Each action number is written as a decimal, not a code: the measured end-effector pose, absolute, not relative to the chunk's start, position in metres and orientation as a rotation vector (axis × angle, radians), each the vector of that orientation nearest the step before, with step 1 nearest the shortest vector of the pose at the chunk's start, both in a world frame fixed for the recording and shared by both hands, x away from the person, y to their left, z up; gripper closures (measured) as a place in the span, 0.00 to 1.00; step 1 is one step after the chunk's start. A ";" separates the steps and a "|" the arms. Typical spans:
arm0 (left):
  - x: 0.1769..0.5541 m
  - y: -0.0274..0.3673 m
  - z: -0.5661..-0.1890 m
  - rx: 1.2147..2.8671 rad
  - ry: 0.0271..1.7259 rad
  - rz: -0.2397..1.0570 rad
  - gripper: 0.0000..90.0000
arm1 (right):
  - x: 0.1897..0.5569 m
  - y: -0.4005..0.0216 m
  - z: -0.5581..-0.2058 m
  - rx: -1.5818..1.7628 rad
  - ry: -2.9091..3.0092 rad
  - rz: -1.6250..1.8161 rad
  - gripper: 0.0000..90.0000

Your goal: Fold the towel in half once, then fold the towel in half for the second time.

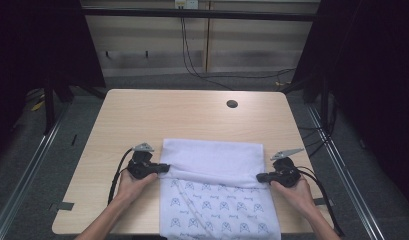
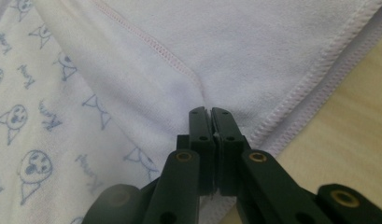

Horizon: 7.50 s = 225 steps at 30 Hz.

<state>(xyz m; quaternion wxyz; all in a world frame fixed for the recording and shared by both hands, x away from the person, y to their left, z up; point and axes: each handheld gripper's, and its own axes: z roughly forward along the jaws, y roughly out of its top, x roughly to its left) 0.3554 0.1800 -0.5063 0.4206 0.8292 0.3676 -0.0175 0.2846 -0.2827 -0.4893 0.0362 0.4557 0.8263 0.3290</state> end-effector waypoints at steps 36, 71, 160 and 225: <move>0.450 0.181 -0.510 2.003 1.070 0.193 0.98 | 0.417 -0.261 -0.498 1.467 2.254 0.948 0.98; 0.406 0.197 -0.382 1.851 0.804 0.263 0.98 | 0.375 -0.301 -0.381 1.252 2.044 1.500 0.98; 0.309 0.183 -0.500 2.205 0.736 -0.010 0.99 | 0.257 -0.271 -0.495 1.167 2.563 1.066 0.91; 0.391 0.217 -0.418 1.887 0.802 0.199 0.97 | 0.354 -0.308 -0.410 1.205 2.192 1.384 0.96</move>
